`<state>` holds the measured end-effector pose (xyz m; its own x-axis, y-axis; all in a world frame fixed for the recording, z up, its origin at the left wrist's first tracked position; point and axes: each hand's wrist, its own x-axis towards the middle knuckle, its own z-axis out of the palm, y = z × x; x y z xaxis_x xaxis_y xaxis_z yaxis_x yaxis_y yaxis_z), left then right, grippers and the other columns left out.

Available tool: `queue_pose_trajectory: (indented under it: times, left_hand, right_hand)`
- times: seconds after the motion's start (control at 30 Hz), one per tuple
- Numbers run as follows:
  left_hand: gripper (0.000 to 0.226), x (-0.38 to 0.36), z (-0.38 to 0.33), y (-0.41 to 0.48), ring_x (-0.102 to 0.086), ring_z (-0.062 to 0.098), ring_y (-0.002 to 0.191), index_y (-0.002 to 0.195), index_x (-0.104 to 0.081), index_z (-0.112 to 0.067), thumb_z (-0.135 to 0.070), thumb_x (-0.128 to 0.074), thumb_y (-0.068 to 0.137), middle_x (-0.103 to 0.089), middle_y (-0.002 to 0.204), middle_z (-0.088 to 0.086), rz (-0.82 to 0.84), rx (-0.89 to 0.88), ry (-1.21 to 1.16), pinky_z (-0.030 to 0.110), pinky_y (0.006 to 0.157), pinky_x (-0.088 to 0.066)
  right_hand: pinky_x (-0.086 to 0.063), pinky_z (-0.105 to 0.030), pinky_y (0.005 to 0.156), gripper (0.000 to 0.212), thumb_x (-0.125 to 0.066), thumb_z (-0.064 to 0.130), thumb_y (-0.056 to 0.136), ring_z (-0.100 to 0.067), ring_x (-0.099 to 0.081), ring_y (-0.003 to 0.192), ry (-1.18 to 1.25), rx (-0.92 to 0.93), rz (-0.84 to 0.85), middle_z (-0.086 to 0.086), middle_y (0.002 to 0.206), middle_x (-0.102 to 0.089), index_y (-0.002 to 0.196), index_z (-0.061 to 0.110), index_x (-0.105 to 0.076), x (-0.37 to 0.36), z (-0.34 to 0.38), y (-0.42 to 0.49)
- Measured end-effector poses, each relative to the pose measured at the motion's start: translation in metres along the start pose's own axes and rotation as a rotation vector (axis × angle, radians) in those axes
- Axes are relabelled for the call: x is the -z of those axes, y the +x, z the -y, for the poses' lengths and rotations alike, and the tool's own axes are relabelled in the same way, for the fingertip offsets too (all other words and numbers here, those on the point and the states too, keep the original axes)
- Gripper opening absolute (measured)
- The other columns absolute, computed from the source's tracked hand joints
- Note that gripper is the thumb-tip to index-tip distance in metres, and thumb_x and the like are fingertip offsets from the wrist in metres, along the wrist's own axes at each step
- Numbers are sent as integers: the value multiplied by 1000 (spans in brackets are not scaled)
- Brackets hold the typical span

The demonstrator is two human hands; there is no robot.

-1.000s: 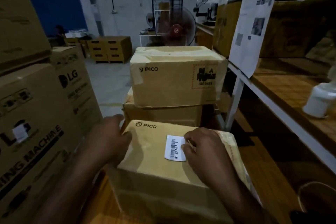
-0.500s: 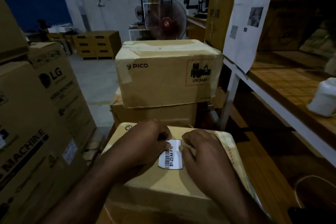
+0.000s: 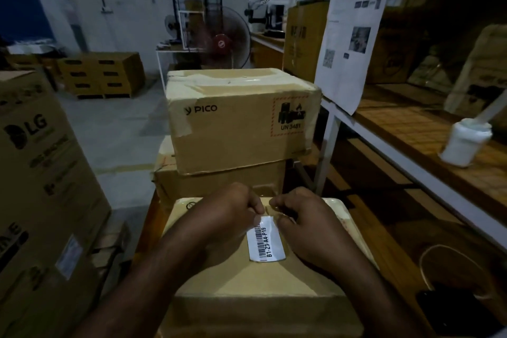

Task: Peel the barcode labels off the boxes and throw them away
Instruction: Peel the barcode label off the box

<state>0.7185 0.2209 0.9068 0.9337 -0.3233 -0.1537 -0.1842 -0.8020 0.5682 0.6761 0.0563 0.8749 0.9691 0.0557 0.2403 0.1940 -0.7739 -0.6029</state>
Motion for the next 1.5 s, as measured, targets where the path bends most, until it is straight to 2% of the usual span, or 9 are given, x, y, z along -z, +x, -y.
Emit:
queue_pose_trajectory:
  times: [0.2, 0.33, 0.5, 0.6, 0.7, 0.9, 1.07, 1.23, 1.5]
  left_hand:
    - [30, 2, 5, -8, -69, 8, 81, 70, -67, -28, -10, -60, 93, -71, 79, -8, 43, -57, -121, 34, 78, -58]
    - [25, -2, 10, -20, -73, 16, 88, 76, -72, -20, -7, -60, 93, -76, 85, 4, 18, -62, -296, 45, 81, -59]
    - [17, -4, 17, -29, -68, 10, 87, 88, -68, -28, -11, -72, 87, -68, 96, -2, -64, -67, -350, 21, 62, -56]
    - [32, -4, 21, -33, -65, 9, 89, 99, -63, -33, -11, -78, 80, -65, 99, -8, -60, -59, -367, 23, 69, -57]
    - [22, -3, 18, -34, -63, 5, 86, 97, -68, -33, -21, -79, 81, -64, 97, -13, -30, -126, -200, 18, 66, -53]
    - [6, -5, 23, -33, -64, 8, 81, 80, -71, -27, -25, -77, 83, -63, 91, -7, -37, -182, -192, 25, 65, -51]
    - [7, -4, 25, -36, -60, 6, 79, 81, -69, -27, -25, -76, 84, -61, 90, -8, -35, -253, -170, 17, 63, -45]
    - [6, -4, 29, -37, -61, 7, 79, 82, -72, -22, -24, -78, 82, -62, 88, -5, -52, -308, -214, 18, 64, -50]
    - [4, 0, 32, -38, -67, 13, 85, 84, -77, -23, -24, -79, 80, -69, 89, -3, -39, -313, -297, 34, 74, -58]
  right_hand:
    - [-46, -35, 90, 39, -56, 44, 87, -9, -46, 106, -66, 57, 62, 17, 101, -45, 123, 32, -65, 3, 1, -5]
    - [-45, -34, 87, 17, -63, 39, 89, -6, -42, 102, -69, 82, 69, 21, 97, -43, 105, 38, -67, 4, 2, -7]
    - [-46, -32, 85, 8, -63, 36, 92, -6, -46, 100, -77, 116, 44, 17, 98, -52, 97, 36, -68, 1, 3, -9]
    - [-46, -30, 80, 8, -64, 29, 91, -6, -49, 96, -78, 153, 3, 17, 95, -58, 94, 33, -70, 0, 3, -11]
    - [-46, -22, 72, 8, -63, 28, 92, -2, -51, 92, -48, 153, -11, 17, 91, -61, 92, 33, -70, 1, 3, -14]
    - [-58, -26, 63, 10, -64, 23, 94, -4, -68, 84, 243, 95, 30, 9, 85, -68, 92, 32, -69, 4, 4, -20]
    - [-61, -31, 70, 34, -67, 6, 87, -13, -71, 85, 561, -51, 106, 2, 87, -69, 111, 30, -61, 14, 6, -24]
    - [-55, -27, 73, 12, -70, 36, 73, -6, -56, 94, 93, 95, 122, 14, 95, -54, 83, 35, -64, 10, 1, -20]
    - [-54, -37, 74, 19, -66, 44, 74, -4, -53, 91, 51, 191, 149, 17, 91, -54, 80, 26, -64, 9, -6, -16]
